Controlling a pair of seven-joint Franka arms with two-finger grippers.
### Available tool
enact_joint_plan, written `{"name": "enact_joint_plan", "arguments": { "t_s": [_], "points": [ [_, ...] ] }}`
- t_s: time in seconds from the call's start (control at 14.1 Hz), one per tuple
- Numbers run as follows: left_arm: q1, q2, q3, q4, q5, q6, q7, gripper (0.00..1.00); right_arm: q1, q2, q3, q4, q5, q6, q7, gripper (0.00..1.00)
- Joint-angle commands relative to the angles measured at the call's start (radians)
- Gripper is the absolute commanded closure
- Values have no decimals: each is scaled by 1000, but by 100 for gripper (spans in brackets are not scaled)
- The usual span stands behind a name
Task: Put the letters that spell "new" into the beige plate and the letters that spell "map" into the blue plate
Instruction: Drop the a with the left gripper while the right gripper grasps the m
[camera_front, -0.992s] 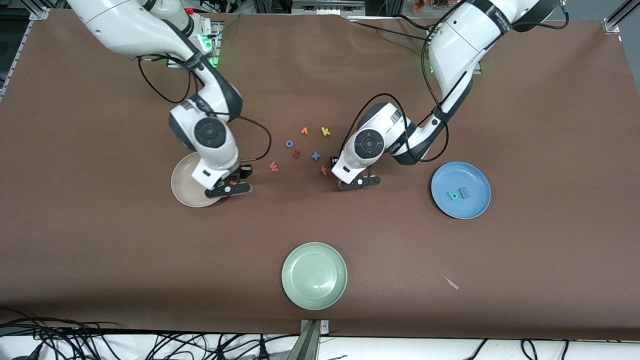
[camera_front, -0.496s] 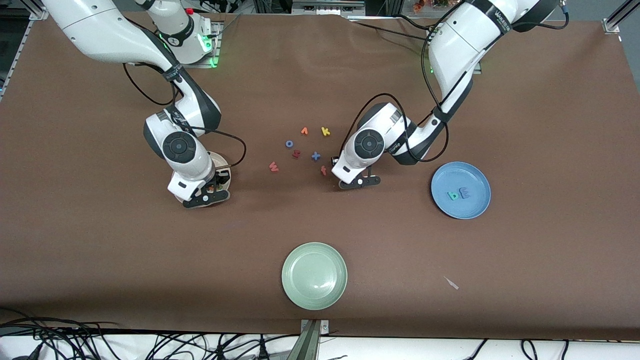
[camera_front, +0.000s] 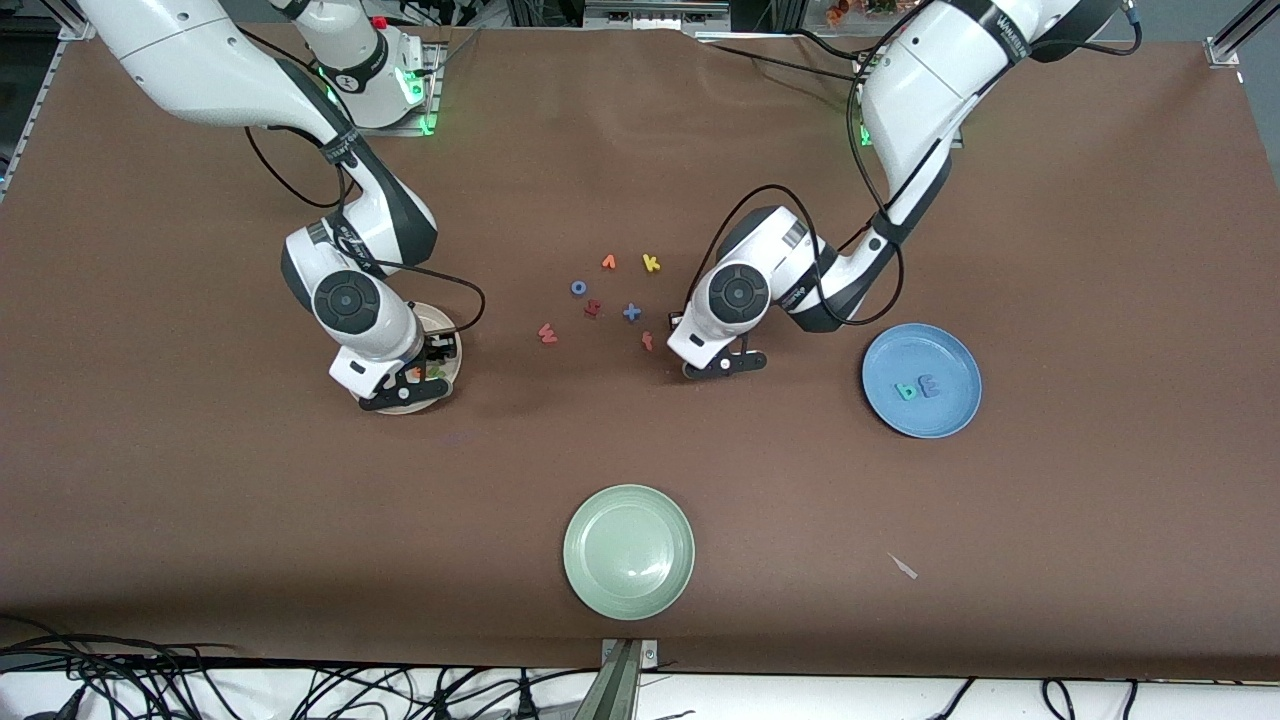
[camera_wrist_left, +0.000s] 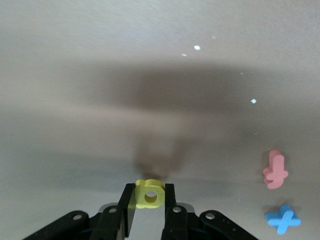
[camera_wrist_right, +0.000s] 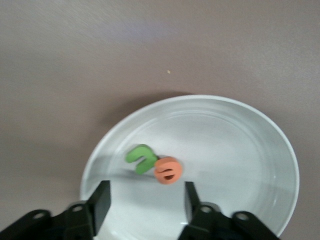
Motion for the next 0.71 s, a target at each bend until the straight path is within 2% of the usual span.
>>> {"name": "enact_joint_plan", "arguments": {
  "t_s": [0.0,0.14,0.21,0.43,0.64],
  "points": [
    [46,-90,4,42,30,-159,-6,98,-7,-31,79,57,52,-106,78,0],
    [115,-107,4,85,30,-246,55,98,8,-26,132,65,50,-113,200,0],
    [153,-112,6,97,30,-281,113,98,22,-20,140,63,50,-102,236,0],
    [280,-140,4,107,73,-355,285,97,98,-1,140,59,40,-32,332,0],
    [394,-138,6,105,79,-366,440,97,155,19,133,31,9,63,353,0]
  ]
}}
